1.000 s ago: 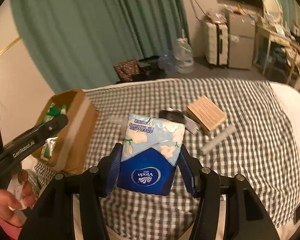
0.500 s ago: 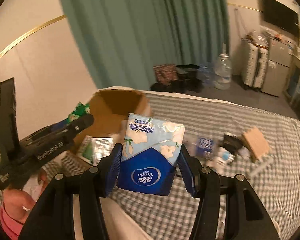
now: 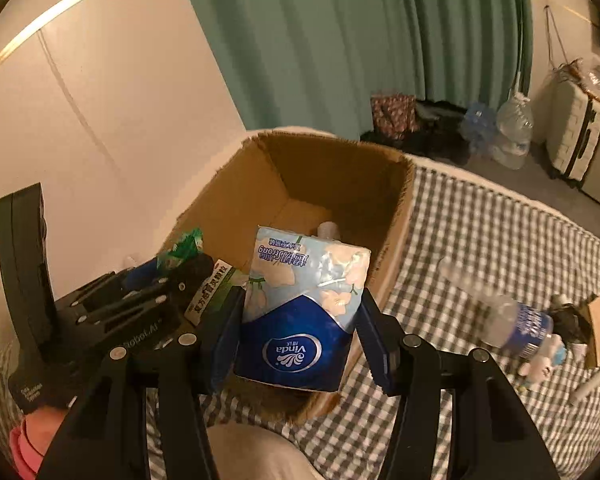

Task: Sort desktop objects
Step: 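Open both tools to drop the snack bag and tissue pack into the box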

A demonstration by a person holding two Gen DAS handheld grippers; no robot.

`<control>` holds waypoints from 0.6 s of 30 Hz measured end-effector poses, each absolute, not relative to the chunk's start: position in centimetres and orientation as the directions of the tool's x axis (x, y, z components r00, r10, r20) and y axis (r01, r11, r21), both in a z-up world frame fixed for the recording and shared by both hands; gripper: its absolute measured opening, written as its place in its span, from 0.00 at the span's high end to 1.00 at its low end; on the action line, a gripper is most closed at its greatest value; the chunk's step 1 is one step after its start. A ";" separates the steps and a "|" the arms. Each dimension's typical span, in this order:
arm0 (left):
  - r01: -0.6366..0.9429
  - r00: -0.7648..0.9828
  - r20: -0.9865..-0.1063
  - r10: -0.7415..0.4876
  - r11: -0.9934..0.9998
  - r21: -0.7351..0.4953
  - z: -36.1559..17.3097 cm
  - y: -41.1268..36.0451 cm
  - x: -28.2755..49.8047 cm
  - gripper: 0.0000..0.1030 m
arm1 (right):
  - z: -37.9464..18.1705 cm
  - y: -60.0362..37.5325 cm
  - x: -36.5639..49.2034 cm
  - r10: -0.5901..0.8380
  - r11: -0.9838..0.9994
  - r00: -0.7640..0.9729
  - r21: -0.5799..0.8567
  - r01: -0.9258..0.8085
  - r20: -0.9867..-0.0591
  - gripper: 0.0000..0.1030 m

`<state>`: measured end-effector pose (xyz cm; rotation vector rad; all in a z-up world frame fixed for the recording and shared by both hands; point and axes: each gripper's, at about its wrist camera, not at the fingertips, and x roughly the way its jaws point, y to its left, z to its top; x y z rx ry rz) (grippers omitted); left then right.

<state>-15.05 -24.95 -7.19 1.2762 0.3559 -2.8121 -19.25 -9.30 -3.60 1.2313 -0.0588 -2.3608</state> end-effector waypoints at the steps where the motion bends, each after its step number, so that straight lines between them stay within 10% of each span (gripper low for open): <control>1: 0.127 -0.656 -0.752 0.062 -0.973 -0.191 -7.5 -25.0 -15.3 0.57 | -4.0 -9.5 -19.6 -0.429 -0.886 -0.477 0.254 0.388 -0.767 0.47; 4: 0.149 -0.643 -0.765 0.021 -0.977 -0.151 -8.3 -25.2 -15.7 0.40 | -4.8 -9.6 -20.5 -0.439 -0.882 -0.454 0.276 0.382 -0.775 0.45; 6: 0.164 -0.632 -0.775 0.000 -0.977 -0.133 -8.6 -25.5 -16.1 0.10 | -5.0 -9.5 -20.9 -0.457 -0.876 -0.442 0.306 0.373 -0.772 0.45; 18: 0.159 -0.667 -0.745 0.010 -0.975 -0.156 -5.7 -23.9 -13.9 0.08 | -1.8 -5.3 -19.3 -0.438 -0.898 -0.539 0.322 0.300 -0.719 0.35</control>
